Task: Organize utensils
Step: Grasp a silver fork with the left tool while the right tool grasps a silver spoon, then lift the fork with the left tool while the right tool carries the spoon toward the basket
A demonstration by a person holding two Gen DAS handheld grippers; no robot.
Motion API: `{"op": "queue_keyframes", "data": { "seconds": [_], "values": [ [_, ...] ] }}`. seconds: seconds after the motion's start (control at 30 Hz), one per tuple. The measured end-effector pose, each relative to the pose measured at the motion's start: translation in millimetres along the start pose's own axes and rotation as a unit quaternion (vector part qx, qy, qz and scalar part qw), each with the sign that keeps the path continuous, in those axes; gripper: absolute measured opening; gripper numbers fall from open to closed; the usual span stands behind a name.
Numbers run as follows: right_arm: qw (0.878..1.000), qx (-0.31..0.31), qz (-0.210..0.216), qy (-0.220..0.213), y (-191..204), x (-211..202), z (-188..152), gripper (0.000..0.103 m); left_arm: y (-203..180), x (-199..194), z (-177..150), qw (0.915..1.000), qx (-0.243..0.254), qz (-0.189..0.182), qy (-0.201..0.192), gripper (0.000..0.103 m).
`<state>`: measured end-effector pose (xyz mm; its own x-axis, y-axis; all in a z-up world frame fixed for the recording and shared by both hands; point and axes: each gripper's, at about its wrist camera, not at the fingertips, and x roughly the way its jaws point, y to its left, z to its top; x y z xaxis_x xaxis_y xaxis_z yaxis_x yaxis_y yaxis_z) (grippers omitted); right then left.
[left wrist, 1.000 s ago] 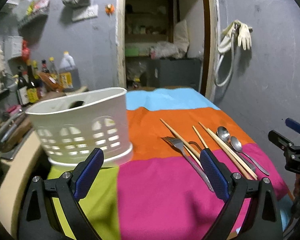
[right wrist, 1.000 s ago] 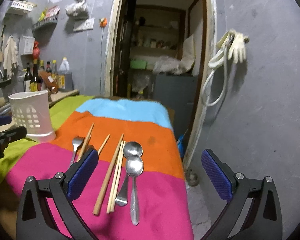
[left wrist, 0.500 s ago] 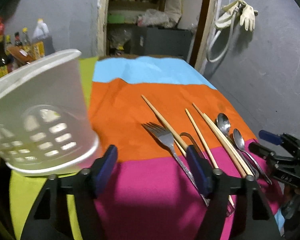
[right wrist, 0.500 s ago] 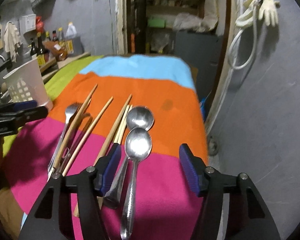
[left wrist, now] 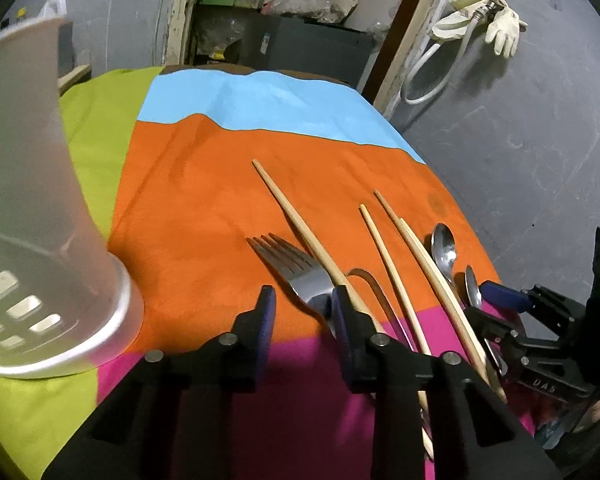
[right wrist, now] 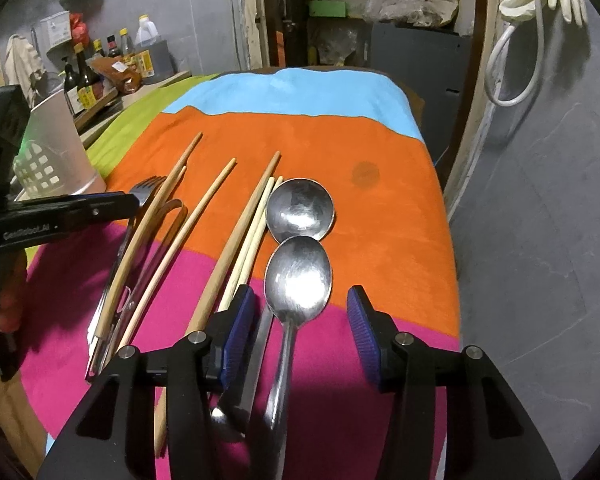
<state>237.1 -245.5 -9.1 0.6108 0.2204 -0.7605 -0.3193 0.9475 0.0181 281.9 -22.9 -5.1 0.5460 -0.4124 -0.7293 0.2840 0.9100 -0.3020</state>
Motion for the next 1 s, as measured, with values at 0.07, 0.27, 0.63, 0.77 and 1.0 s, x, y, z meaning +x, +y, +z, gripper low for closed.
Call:
{"op": "queue_keyframes", "data": {
  "seconds": [0.07,0.27,0.63,0.77,1.0],
  "values": [
    [1.000,0.004,0.003,0.003,0.1,2.6,2.6,0.043,2.4,1.4,1.9,0.9998,-0.013,-0.014,0.004,0.020],
    [0.999,0.026,0.021,0.005,-4.4,7.6,7.0,0.034,2.2,1.7,4.3,0.9991,-0.023,-0.036,0.005,0.010],
    [0.999,0.034,0.028,-0.008,-4.1,5.9,8.1,0.032,2.2,1.5,7.8,0.9980,-0.036,-0.049,0.017,0.003],
    [0.999,0.026,0.020,-0.034,0.0,-3.3,6.9,0.032,-3.0,-3.1,5.3,0.9986,-0.028,-0.045,0.006,0.003],
    [0.995,-0.013,-0.012,-0.100,19.0,-27.1,2.3,0.032,-30.4,-35.4,-13.5,0.9964,0.041,-0.009,-0.074,0.002]
  ]
}}
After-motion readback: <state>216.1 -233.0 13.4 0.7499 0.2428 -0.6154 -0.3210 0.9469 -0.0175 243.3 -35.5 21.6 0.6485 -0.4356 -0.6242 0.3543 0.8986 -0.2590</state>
